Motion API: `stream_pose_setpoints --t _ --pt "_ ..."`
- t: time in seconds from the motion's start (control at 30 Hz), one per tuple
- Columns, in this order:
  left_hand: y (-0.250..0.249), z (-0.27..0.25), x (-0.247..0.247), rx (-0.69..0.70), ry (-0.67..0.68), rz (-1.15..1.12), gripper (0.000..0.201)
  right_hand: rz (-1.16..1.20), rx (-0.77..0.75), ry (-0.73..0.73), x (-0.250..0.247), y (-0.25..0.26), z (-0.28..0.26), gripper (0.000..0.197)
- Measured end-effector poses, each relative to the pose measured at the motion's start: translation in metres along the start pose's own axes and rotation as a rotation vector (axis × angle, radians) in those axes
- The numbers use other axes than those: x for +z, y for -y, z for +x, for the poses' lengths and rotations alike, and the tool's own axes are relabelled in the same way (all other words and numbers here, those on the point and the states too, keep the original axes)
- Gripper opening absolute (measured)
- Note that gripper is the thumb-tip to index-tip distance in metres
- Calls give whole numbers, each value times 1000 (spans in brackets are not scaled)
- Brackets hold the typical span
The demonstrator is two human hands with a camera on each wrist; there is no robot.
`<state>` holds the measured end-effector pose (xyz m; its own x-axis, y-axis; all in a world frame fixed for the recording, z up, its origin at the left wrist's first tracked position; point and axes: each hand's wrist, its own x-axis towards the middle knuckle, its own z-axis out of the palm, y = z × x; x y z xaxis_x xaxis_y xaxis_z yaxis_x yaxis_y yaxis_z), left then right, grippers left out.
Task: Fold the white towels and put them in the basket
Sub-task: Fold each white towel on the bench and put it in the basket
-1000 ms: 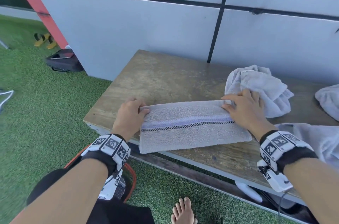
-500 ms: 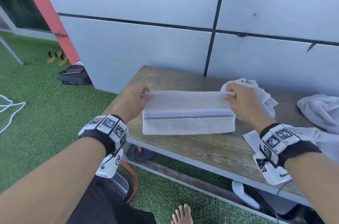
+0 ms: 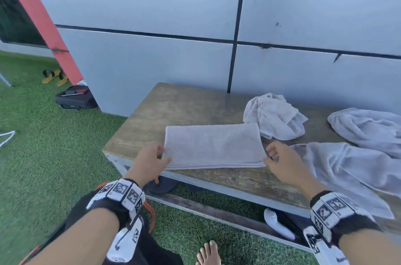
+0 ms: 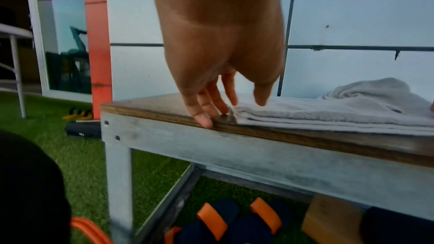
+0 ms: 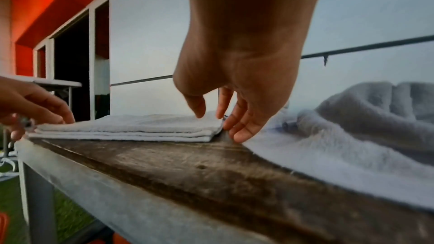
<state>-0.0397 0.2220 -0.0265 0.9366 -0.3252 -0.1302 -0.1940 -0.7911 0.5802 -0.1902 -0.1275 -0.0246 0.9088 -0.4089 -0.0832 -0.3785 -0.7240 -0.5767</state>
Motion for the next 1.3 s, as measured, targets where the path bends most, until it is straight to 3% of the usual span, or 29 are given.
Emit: stream_pose_setpoints --t 0.17,0.5,0.67,0.77,0.83,0.93,1.0,1.07,1.2,1.3 --pt "-22 -2 15 -109 -102 60 45 -73 89 -18 11 14 0 28" --pt "-26 -8 1 -185 -194 -40 47 26 132 -128 1 21 0 26" --pt "-24 -5 1 -247 -145 -100 37 -59 154 2 -5 23 -1 30" --pt "-28 -5 3 -289 -106 -46 24 -170 187 16 -5 24 -4 20" --pt "-32 -3 8 -225 -173 52 25 -217 125 -134 1 27 -3 19" --pt "-49 6 25 66 -275 117 38 -259 -88 -271 19 45 6 22" --pt "-67 16 38 243 -276 130 36 -265 -219 -218 36 64 16 30" --pt "-80 30 56 333 -195 172 40 -268 -320 -131 54 81 28 38" --pt "-78 52 89 347 4 342 52 -311 -319 79 87 93 51 55" --pt "-64 55 95 358 6 421 57 -413 -299 127 98 77 55 60"
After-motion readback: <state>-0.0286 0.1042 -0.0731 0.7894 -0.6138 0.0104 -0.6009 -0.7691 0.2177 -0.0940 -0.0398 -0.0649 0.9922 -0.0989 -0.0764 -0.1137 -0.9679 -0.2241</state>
